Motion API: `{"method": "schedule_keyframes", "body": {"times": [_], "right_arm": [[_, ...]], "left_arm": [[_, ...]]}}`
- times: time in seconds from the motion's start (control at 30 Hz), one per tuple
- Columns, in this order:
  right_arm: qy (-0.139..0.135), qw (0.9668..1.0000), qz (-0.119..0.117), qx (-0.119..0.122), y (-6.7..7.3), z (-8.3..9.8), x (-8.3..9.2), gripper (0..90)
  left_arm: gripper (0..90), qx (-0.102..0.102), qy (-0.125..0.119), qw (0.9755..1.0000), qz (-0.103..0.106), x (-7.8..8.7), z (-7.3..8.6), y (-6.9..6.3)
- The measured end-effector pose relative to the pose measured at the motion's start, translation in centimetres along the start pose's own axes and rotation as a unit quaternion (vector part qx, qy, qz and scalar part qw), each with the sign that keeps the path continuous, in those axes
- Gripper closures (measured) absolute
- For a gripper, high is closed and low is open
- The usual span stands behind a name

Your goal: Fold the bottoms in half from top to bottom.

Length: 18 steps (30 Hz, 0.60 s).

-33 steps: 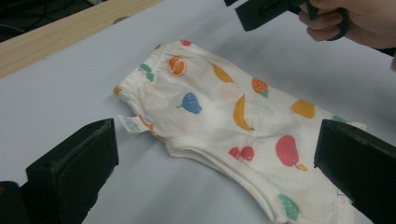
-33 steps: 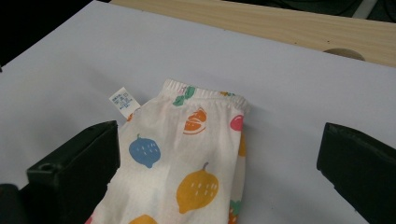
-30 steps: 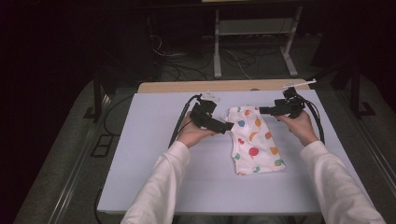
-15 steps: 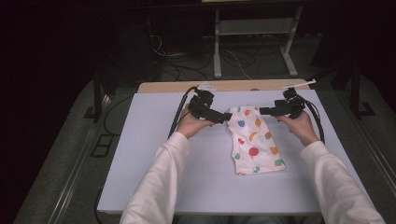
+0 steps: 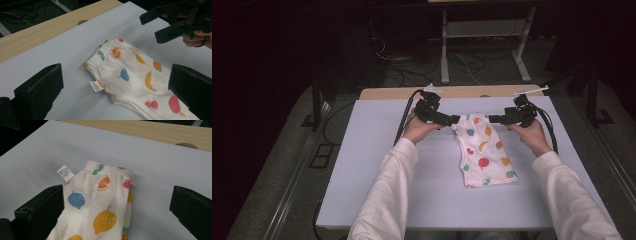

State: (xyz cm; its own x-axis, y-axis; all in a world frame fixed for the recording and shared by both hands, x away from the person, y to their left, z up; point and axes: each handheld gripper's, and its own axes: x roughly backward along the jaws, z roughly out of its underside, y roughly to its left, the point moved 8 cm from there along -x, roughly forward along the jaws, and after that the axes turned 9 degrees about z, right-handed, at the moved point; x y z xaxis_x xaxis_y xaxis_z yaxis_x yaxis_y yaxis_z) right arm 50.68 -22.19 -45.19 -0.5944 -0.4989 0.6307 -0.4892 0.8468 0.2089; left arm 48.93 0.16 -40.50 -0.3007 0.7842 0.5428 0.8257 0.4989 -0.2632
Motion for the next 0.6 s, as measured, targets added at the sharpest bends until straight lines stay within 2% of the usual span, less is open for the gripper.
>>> {"method": "schedule_keyframes", "body": {"times": [0.23,0.33,0.43,0.6], "right_arm": [[0.002,1.0000,0.003,-0.005,-0.2,0.2,-0.3,0.0],[0.002,1.0000,0.003,-0.009,-0.4,0.3,-0.5,0.0],[0.001,0.9999,0.003,-0.015,-0.6,0.4,-0.7,0.0],[0.003,0.9997,0.001,-0.023,-0.8,0.9,-1.0,0.0]], "left_arm": [[0.0,0.012,0.004,0.9999,-0.004,-0.8,0.5,1.0],[0.0,0.017,-0.006,0.9998,0.001,-1.1,0.5,1.3],[0.0,0.024,-0.021,0.9994,0.017,-1.4,0.5,1.6],[0.0,0.041,-0.015,0.9989,0.019,-2.2,1.3,2.6]]}}
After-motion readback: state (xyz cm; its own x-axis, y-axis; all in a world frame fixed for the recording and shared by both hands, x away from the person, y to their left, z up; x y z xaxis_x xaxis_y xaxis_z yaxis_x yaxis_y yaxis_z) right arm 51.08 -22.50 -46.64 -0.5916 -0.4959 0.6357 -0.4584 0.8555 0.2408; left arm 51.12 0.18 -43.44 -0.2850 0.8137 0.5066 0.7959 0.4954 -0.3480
